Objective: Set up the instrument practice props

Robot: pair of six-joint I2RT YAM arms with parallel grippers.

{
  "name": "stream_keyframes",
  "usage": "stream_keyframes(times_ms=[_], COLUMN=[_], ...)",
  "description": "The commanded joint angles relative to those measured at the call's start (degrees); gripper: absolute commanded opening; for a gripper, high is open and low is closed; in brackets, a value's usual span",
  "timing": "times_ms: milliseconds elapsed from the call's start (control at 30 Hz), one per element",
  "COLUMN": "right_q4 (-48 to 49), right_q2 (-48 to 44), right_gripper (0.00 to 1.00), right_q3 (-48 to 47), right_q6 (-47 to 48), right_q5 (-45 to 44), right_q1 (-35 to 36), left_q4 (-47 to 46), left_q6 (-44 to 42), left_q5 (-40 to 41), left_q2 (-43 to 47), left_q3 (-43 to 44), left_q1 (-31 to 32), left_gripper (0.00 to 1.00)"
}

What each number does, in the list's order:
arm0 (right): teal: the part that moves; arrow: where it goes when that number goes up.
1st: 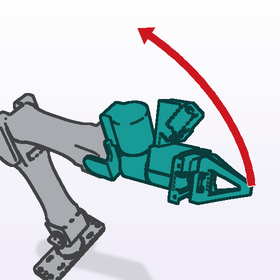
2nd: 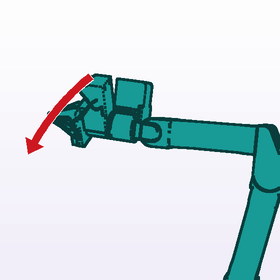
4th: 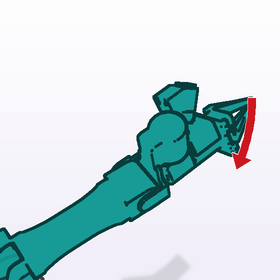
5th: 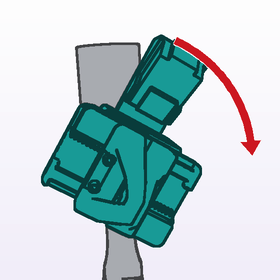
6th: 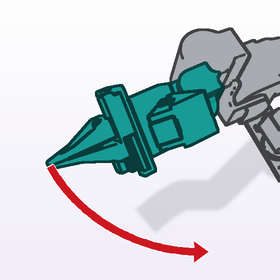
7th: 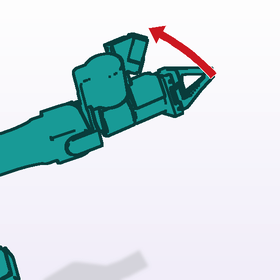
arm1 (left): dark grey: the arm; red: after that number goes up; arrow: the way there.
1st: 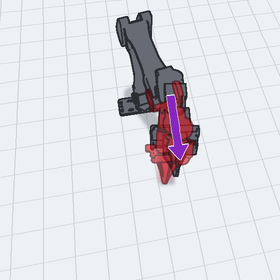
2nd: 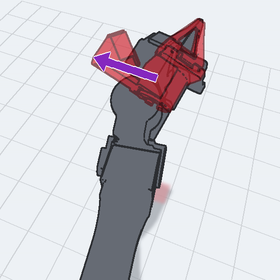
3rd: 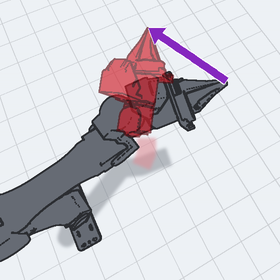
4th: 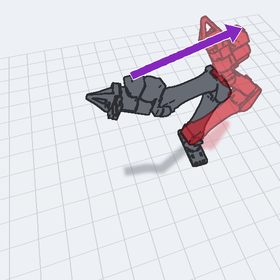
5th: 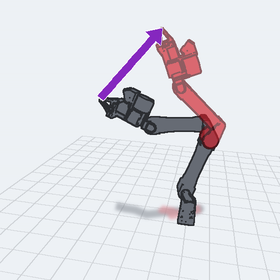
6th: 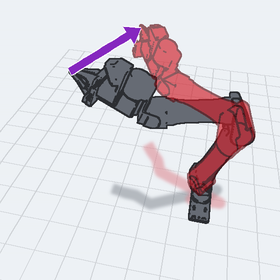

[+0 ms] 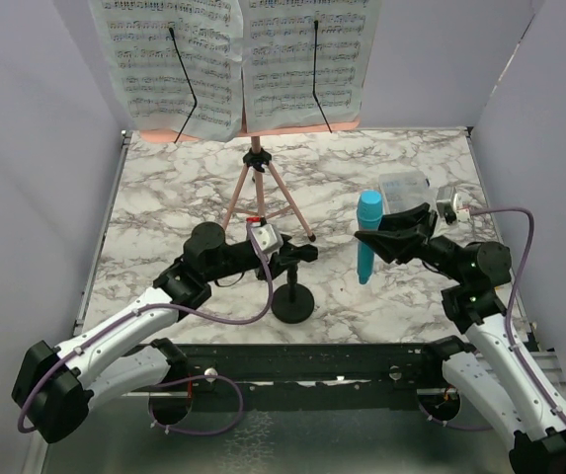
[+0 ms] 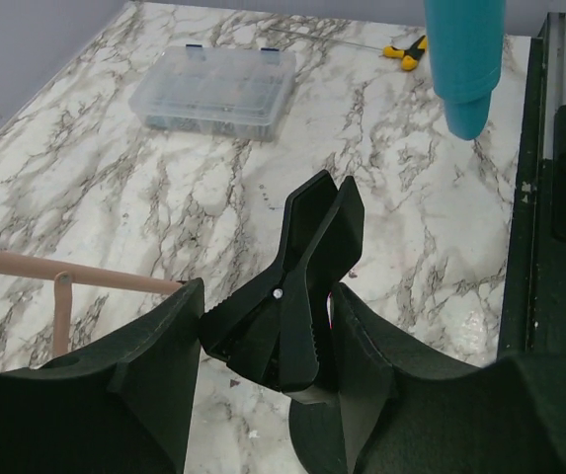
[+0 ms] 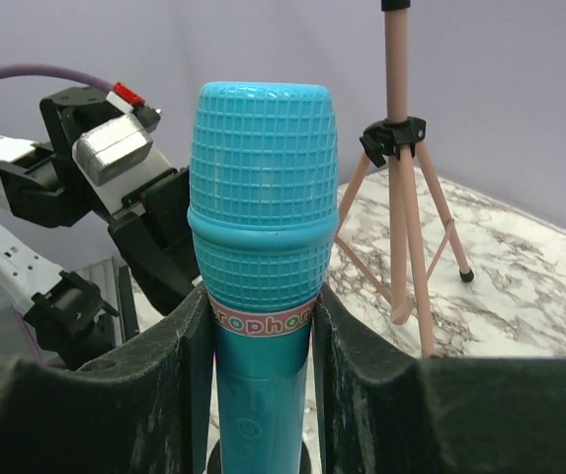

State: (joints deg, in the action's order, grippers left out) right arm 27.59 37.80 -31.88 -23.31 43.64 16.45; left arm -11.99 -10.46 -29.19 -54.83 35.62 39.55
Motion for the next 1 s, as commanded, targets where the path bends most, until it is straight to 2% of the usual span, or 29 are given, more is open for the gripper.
stream_keyframes(times_ms=[0,100,300,500,667,967], right_q4=[12.46,15.98,19.01,23.77,25.36,27.65], right_q2=[-0.18,0.79,2.22,3.33,3.47,2.37], right_gripper=[0.01,0.01,0.01,0.01,0.01,0.01], right_q3=[3.28,4.37,5.59,7.09,7.42,8.67], right_q6=[-5.52,-7.00,-8.99,-11.23,-12.06,-11.77], right_q5=[1.36,2.70,3.91,4.26,4.96,3.10], right_q1=[0.25,0.25,0.36,0.51,1.28,3.88], left_q4=[-5.56,-5.63,-5.56,-4.04,1.83,10.93], left_q6=[3.11,2.44,-0.07,-2.97,-7.63,-13.89], left_q5=[5.54,5.91,4.66,3.34,1.33,-3.94], left_q2=[0.66,0.33,0.87,2.78,5.02,9.47], left_q3=[-1.07,-1.07,-1.51,-1.57,0.19,1.54], left_q1=[4.44,6.01,6.94,6.94,6.94,6.94], left_gripper=[0.24,0.32,0.62,0.78,0.83,0.83])
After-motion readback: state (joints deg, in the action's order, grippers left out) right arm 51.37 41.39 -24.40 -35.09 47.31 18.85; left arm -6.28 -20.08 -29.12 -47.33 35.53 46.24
